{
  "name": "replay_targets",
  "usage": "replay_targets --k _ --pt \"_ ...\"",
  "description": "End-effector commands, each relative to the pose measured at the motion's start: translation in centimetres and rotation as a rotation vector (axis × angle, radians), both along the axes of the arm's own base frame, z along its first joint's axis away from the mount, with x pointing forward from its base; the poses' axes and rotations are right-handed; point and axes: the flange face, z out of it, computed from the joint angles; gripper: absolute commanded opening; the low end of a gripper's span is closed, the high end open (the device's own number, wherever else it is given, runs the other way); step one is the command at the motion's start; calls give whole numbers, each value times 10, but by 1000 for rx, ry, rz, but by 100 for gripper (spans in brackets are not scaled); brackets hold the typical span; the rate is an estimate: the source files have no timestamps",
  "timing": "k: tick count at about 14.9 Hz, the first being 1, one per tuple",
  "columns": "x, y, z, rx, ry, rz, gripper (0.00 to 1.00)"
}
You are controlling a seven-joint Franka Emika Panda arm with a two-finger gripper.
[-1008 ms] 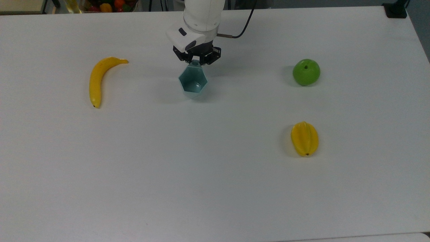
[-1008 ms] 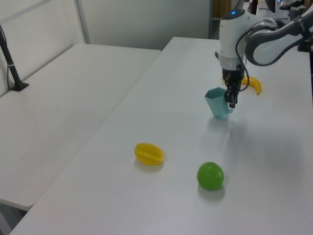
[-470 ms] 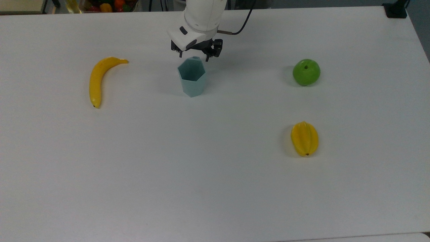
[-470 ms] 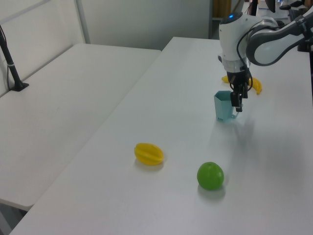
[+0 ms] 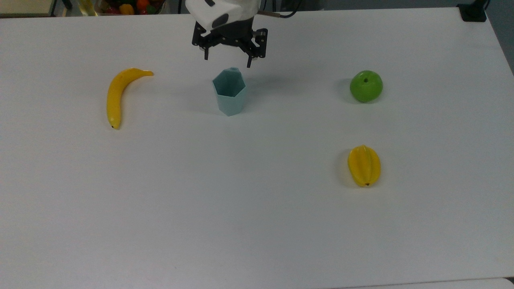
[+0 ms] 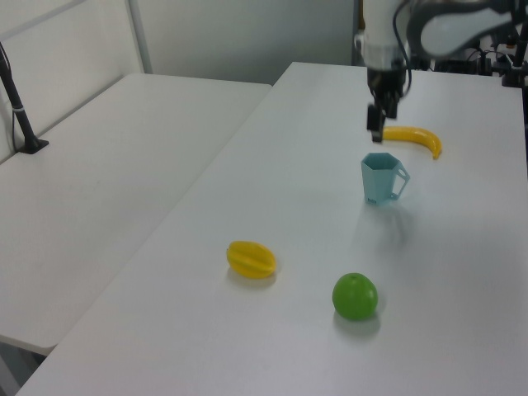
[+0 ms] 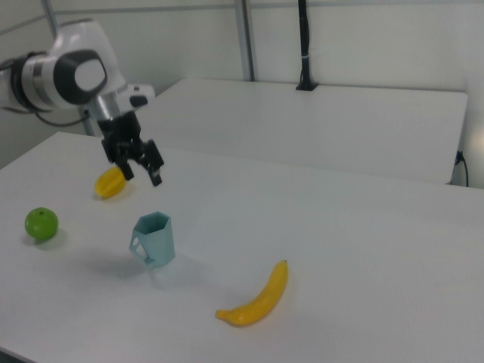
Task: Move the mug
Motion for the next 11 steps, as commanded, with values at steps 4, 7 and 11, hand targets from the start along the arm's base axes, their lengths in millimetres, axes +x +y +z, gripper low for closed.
replay_targets --k 4,7,11 --pt "-6 -23 89 47 55 69 100" --pt "-18 -35 110 109 67 40 100" --pt "-21 -39 115 106 62 37 100"
